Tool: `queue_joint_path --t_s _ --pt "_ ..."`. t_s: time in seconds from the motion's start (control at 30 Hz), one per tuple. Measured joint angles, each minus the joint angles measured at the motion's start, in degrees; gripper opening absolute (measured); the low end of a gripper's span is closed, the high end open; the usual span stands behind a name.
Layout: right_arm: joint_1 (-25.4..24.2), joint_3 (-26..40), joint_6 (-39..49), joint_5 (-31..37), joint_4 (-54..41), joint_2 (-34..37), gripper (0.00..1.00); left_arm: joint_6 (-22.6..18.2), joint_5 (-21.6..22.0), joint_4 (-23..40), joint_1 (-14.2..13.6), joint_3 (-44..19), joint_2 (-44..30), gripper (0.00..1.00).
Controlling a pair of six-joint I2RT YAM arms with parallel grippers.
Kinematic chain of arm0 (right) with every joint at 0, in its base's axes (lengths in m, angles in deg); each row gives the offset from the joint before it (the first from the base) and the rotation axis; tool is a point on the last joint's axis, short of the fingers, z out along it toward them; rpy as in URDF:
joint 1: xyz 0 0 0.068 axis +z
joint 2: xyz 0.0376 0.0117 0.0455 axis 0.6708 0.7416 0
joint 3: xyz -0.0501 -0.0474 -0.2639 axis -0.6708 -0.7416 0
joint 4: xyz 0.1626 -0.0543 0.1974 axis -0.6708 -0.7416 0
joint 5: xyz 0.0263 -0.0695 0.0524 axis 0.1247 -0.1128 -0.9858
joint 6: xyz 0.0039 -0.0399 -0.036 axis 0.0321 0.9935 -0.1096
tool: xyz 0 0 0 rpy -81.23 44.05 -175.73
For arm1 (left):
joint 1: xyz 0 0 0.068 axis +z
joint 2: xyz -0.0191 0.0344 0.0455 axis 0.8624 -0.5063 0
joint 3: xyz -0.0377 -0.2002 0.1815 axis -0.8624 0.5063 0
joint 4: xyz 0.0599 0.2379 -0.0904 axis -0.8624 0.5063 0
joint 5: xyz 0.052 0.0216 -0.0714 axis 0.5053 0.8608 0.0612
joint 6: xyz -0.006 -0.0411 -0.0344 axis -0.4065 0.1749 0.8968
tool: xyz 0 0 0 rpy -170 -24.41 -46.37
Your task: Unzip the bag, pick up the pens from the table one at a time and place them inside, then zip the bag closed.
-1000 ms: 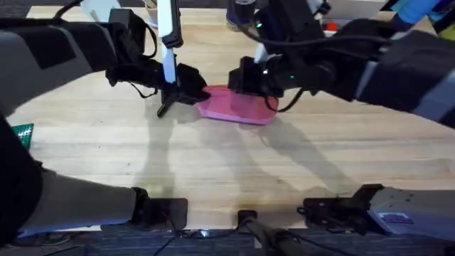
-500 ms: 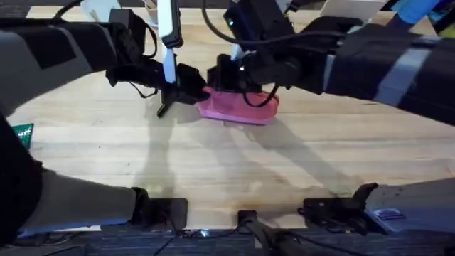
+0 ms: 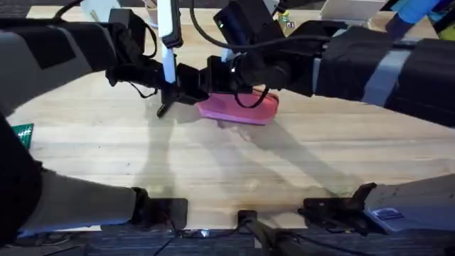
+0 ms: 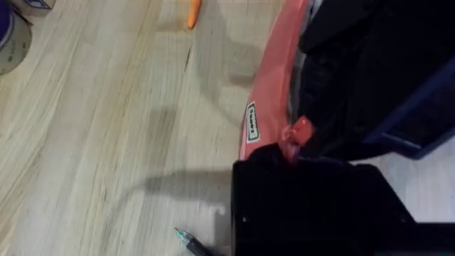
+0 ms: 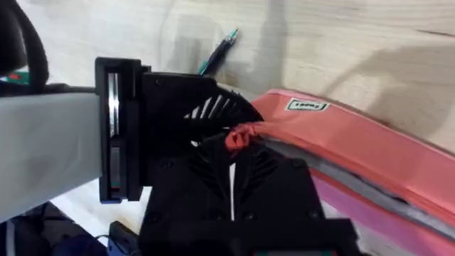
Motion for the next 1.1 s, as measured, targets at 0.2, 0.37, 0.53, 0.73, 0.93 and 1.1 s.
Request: queue_joint_path --t_s 0.2,0.37,0.53,0.73,0.93,1.1 --pt "0.2 0.3 1.8 0.0 -1.0 0.0 0.066 0.0 -0.1 0.2 0.0 0.0 0.0 0.043" --pt "0.6 0.6 3.8 -0.7 -2.5 -1.0 0.249 0.0 -0.2 0.2 -0.1 0.0 0.0 0.042" --pt "0.6 0.7 6.3 -0.2 -6.1 -5.6 0.738 0.0 -0.2 0.2 -0.1 0.0 0.0 0.042" --pt "0.5 0.8 9.7 4.1 -13.4 -12.3 0.995 0.0 -0.3 0.2 -0.1 0.0 0.0 0.042" --pt "-1.2 0.9 14.6 7.7 -19.1 -16.9 0.995 0.0 -0.4 0.2 -0.1 0.0 0.0 0.043" --pt "-3.3 0.9 18.4 10.0 -20.7 -18.4 0.996 0.0 -0.4 0.2 -0.1 0.0 0.0 0.064"
